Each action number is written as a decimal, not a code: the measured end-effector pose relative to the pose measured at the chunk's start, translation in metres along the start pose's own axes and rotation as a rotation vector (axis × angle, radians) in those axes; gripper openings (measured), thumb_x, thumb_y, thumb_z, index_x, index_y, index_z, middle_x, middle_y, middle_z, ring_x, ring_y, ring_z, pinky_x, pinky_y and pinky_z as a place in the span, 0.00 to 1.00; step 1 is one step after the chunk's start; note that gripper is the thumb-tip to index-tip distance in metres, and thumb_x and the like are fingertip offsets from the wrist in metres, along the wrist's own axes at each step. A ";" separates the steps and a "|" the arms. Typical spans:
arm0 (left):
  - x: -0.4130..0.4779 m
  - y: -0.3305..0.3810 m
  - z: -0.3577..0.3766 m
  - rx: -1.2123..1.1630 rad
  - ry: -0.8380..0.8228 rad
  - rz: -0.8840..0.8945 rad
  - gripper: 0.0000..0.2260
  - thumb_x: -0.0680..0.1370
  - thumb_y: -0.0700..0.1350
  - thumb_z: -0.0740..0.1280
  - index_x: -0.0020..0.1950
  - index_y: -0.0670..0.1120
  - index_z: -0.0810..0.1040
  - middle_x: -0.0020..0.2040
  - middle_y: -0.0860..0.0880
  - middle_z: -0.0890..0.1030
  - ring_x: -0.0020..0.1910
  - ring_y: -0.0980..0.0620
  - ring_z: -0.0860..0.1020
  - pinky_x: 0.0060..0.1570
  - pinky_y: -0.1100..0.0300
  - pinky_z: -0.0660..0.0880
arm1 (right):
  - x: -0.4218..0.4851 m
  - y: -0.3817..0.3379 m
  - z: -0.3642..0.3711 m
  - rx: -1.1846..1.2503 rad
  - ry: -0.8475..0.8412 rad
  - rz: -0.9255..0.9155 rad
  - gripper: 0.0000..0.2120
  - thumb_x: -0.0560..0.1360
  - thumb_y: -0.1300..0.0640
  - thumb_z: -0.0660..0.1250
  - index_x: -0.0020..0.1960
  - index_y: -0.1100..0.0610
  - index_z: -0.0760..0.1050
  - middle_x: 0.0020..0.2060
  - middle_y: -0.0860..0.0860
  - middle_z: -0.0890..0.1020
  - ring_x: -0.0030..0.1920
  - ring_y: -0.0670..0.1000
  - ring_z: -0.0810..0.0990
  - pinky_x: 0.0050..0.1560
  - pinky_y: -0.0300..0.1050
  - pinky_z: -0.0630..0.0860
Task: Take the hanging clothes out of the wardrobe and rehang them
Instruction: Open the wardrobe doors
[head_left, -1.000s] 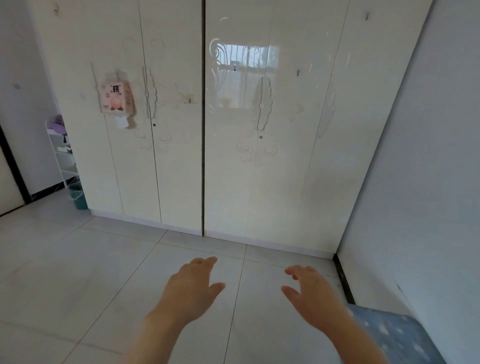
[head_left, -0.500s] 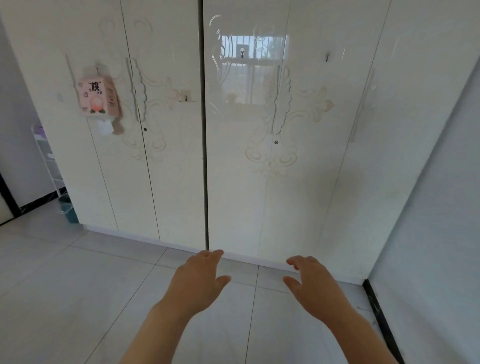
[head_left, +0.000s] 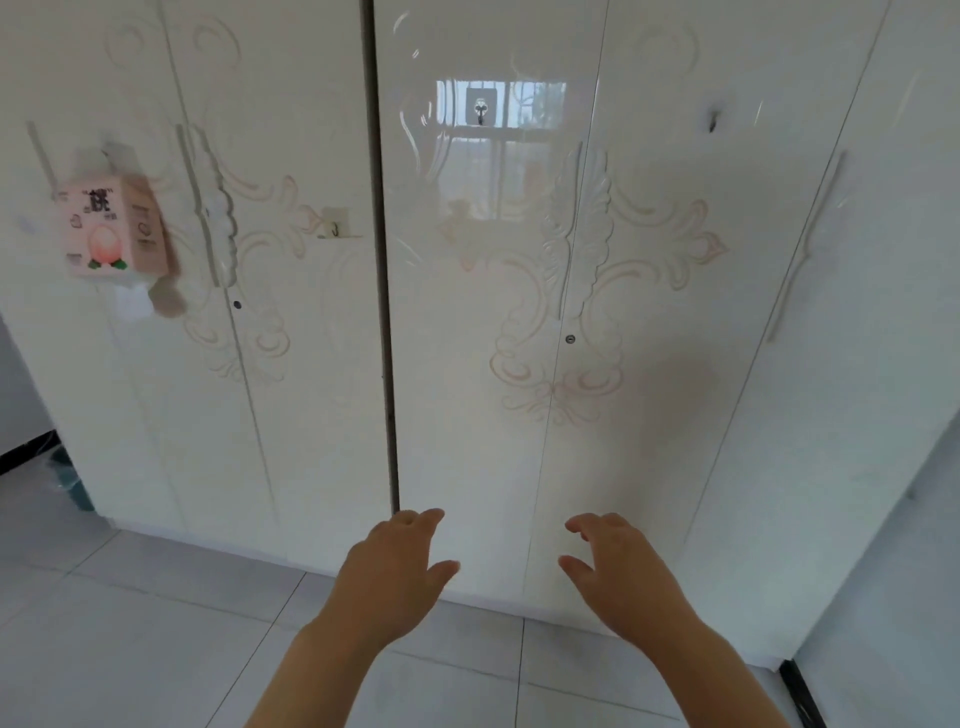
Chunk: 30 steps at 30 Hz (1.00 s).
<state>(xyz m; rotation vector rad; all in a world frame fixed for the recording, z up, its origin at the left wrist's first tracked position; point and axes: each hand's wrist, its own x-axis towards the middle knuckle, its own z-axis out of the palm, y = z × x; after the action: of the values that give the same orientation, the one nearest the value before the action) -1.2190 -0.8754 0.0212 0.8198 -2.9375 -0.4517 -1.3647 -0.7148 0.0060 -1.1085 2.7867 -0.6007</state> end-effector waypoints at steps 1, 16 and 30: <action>0.019 -0.004 -0.001 -0.006 -0.001 0.013 0.26 0.80 0.56 0.56 0.76 0.52 0.54 0.73 0.51 0.62 0.70 0.52 0.64 0.67 0.58 0.63 | 0.017 -0.001 0.003 0.001 0.003 0.014 0.20 0.77 0.48 0.62 0.68 0.51 0.66 0.61 0.49 0.72 0.61 0.49 0.72 0.63 0.43 0.70; 0.282 -0.034 -0.043 0.014 0.000 0.394 0.26 0.80 0.56 0.57 0.75 0.51 0.55 0.70 0.51 0.65 0.67 0.52 0.66 0.65 0.58 0.65 | 0.214 -0.018 0.004 -0.033 0.169 0.226 0.20 0.77 0.48 0.62 0.68 0.49 0.66 0.60 0.47 0.72 0.61 0.46 0.71 0.63 0.40 0.68; 0.467 0.034 -0.079 -0.036 0.346 0.592 0.25 0.80 0.54 0.58 0.75 0.52 0.55 0.72 0.54 0.62 0.71 0.54 0.59 0.69 0.61 0.59 | 0.405 0.023 -0.068 0.014 0.404 0.117 0.20 0.77 0.51 0.62 0.68 0.50 0.66 0.61 0.48 0.72 0.62 0.48 0.70 0.64 0.41 0.68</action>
<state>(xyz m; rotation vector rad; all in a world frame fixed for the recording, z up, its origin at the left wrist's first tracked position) -1.6259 -1.1086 0.0967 -0.0054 -2.6496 -0.2773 -1.6914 -0.9505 0.0860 -0.8963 3.1463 -0.9200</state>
